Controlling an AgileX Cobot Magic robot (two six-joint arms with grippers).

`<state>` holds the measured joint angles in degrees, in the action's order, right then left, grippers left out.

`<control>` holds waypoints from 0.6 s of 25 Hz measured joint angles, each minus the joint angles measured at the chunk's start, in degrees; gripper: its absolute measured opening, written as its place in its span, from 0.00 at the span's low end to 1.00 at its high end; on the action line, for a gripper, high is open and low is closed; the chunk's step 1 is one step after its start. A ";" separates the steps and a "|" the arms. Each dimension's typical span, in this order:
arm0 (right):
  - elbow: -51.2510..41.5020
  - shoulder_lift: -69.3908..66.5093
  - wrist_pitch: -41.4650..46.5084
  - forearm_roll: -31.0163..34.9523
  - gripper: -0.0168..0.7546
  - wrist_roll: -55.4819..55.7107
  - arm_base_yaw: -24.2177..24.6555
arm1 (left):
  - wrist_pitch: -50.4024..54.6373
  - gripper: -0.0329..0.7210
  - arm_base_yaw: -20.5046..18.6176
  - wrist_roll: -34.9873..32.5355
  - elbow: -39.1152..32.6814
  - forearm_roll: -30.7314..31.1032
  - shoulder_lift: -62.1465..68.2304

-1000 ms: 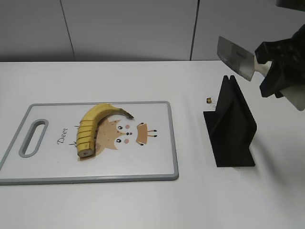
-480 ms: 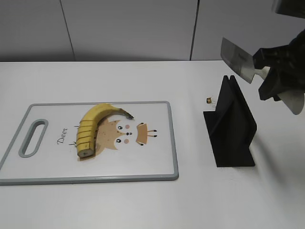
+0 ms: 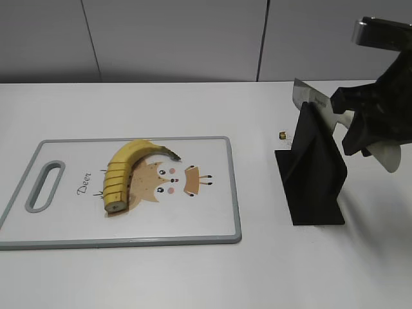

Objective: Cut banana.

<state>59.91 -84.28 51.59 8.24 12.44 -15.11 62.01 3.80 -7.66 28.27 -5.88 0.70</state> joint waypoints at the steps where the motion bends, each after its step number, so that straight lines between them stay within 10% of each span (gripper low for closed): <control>1: -0.20 -0.16 0.23 0.34 0.23 0.00 0.00 | 0.00 0.81 0.00 0.00 0.00 0.00 0.00; 15: -1.03 -0.68 3.40 2.71 0.23 0.00 0.00 | 0.00 0.81 0.00 0.00 0.00 0.05 0.00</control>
<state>58.88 -84.96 55.00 10.95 12.44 -15.11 62.01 3.80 -7.66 28.27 -5.83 0.70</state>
